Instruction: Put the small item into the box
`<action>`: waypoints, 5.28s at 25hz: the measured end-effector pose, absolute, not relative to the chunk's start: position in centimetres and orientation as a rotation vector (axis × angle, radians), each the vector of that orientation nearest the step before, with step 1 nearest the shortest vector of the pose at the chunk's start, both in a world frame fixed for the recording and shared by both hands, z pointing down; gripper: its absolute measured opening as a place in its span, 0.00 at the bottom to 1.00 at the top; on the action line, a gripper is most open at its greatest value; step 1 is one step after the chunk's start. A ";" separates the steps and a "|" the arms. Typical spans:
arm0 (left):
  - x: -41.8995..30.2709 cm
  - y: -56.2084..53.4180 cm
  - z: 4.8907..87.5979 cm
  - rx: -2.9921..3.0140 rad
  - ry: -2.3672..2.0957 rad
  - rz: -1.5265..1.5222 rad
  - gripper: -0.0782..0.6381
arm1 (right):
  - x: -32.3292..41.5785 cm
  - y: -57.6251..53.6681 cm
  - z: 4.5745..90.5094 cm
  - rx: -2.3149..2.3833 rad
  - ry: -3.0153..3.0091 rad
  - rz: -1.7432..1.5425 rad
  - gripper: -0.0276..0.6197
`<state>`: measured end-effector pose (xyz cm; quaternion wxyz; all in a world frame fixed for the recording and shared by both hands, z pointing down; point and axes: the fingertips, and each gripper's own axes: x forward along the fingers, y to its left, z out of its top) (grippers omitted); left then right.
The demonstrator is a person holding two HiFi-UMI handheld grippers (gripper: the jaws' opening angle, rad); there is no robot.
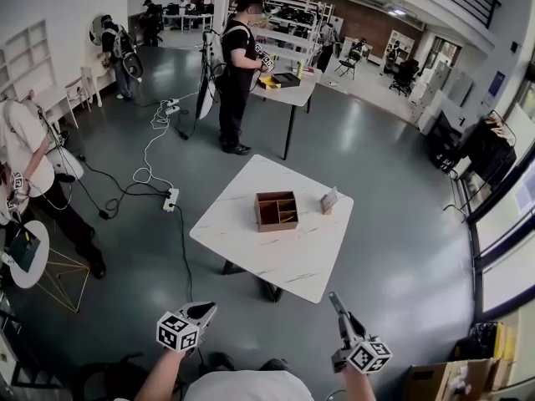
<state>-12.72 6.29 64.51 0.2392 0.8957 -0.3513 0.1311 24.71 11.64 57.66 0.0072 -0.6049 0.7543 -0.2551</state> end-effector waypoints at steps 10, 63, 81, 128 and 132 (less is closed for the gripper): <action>-15.1 5.7 64.6 2.445 -0.954 0.357 0.13 | 22.4 11.7 57.8 -1.911 2.370 -0.812 0.17; -2.6 -15.4 66.2 2.300 -1.180 0.435 0.13 | 30.7 -17.4 63.0 -1.585 2.695 -0.863 0.17; -2.9 -19.6 67.7 2.300 -1.101 0.479 0.13 | 29.0 -20.0 65.2 -1.641 2.706 -0.939 0.17; -2.5 -38.8 74.0 2.404 -0.531 0.608 0.13 | 18.1 -38.7 81.5 -1.999 2.835 -1.416 0.17; -3.0 -39.8 74.8 2.394 -0.520 0.614 0.13 | 17.3 -39.5 83.2 -2.009 2.827 -1.464 0.17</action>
